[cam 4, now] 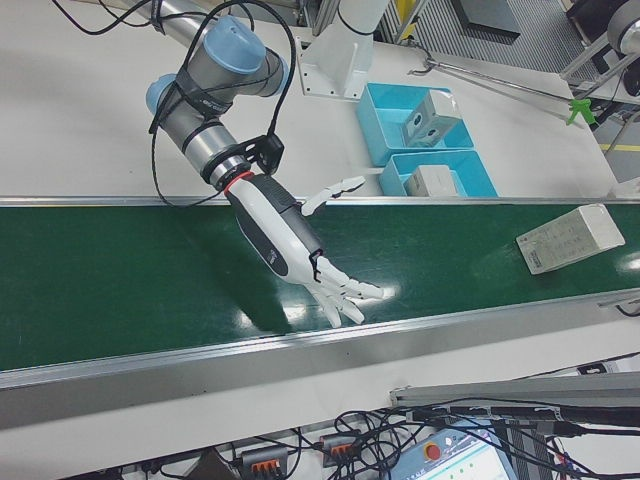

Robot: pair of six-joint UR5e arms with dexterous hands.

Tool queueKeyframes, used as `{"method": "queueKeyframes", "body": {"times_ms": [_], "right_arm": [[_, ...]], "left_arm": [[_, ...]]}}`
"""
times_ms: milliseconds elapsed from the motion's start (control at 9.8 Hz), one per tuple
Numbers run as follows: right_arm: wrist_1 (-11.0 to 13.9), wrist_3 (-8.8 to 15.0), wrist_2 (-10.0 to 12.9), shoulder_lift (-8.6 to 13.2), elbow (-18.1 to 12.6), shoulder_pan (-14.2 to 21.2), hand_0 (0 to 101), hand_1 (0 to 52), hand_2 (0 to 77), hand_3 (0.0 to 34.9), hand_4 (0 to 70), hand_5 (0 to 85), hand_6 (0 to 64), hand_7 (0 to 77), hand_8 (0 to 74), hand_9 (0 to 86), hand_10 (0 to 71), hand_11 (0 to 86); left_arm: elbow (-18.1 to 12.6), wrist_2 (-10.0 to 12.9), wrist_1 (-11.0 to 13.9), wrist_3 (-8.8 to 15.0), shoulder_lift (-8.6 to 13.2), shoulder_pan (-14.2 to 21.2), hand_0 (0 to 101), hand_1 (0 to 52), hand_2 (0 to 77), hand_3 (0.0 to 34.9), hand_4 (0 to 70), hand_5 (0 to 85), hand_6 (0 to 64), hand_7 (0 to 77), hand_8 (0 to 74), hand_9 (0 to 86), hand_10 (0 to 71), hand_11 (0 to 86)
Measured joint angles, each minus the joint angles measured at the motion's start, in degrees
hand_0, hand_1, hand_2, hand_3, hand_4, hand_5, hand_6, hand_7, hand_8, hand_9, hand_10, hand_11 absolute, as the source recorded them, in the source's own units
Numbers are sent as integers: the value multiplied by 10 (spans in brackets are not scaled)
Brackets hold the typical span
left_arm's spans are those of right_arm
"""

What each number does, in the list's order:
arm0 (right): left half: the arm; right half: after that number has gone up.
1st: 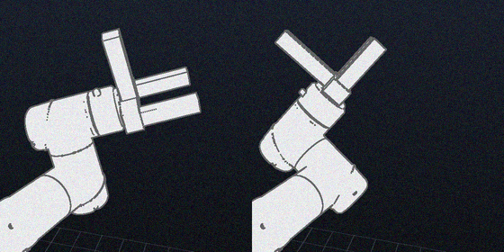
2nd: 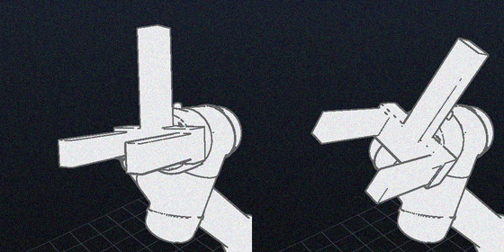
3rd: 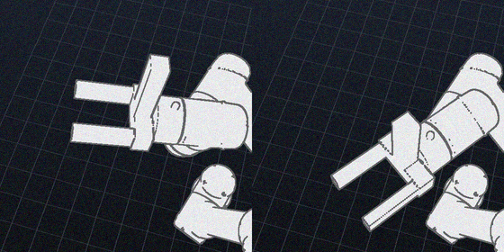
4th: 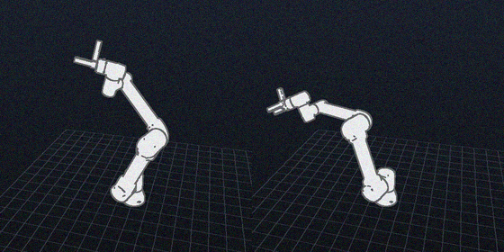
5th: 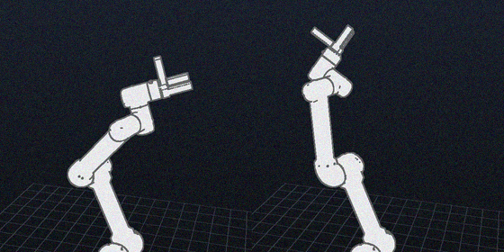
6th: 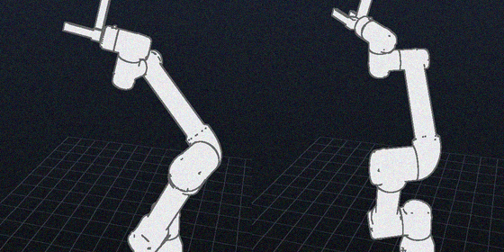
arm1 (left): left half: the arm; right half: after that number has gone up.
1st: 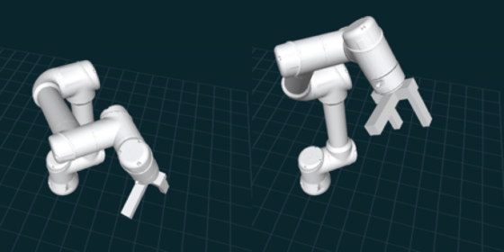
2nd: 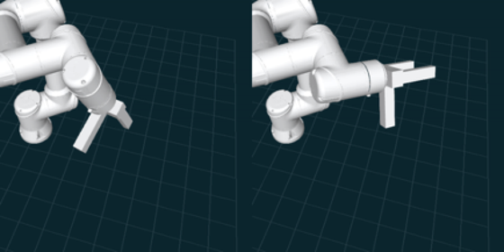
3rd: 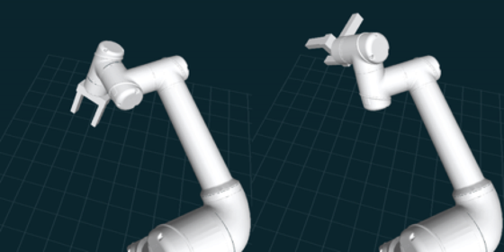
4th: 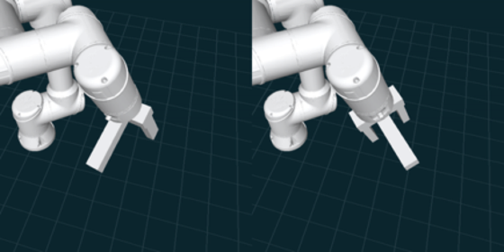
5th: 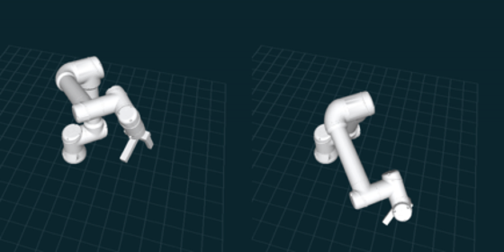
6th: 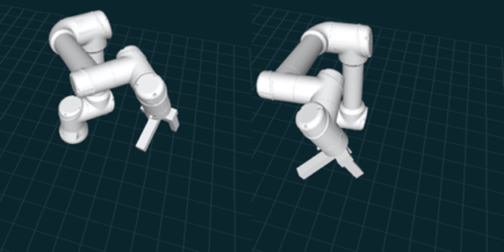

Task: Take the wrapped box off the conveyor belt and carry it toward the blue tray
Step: 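Hold the open right hand above the belt as the wrapped box approaches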

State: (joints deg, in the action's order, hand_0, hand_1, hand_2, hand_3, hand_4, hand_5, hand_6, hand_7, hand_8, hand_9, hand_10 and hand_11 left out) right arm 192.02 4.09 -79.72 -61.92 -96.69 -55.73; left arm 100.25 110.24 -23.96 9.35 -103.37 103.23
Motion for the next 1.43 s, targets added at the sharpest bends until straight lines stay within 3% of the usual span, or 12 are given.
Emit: {"method": "queueKeyframes", "body": {"times_ms": [204, 306, 1429], "right_arm": [[0, 0, 0, -1, 0, 2, 437, 104, 125, 0, 125, 131, 76, 202, 22, 76, 0, 11], [1, 1, 0, -2, 0, 4, 438, 104, 125, 0, 115, 131, 76, 202, 55, 71, 0, 11], [4, 5, 1, -2, 0, 15, 448, 104, 125, 0, 125, 131, 76, 202, 55, 71, 0, 11]], "left_arm": [[0, 0, 0, 0, 0, 0, 0, 0, 5, 0, 5, 11, 5, 5, 5, 5, 0, 5], [0, 0, 0, 0, 0, 0, 0, 0, 11, 0, 5, 11, 5, 5, 5, 5, 0, 5], [0, 0, 0, 0, 0, 0, 0, 0, 5, 0, 5, 11, 5, 5, 5, 0, 5, 0]]}}
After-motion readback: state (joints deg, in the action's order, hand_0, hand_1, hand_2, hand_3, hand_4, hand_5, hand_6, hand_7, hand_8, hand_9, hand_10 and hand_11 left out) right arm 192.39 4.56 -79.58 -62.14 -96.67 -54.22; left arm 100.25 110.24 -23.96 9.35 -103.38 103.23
